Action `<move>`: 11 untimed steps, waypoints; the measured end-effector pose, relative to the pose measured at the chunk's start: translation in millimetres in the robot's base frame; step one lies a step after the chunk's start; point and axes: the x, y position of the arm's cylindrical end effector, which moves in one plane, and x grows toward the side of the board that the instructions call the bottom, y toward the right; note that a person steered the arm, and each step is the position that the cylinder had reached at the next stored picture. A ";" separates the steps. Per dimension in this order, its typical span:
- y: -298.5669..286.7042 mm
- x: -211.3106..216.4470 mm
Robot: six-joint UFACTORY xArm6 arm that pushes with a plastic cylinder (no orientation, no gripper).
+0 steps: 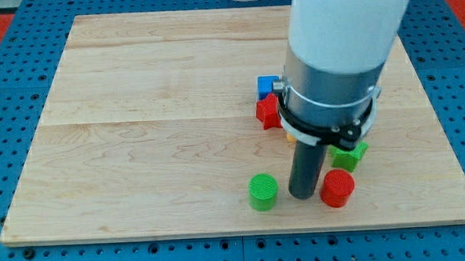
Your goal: Push the yellow heart slightly to the top of the board
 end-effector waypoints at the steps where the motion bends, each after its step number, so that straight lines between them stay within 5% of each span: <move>1: 21.0 -1.7; 2: 26.8 -2.5; 3: -28.3 -13.3; 11: 14.7 -181.7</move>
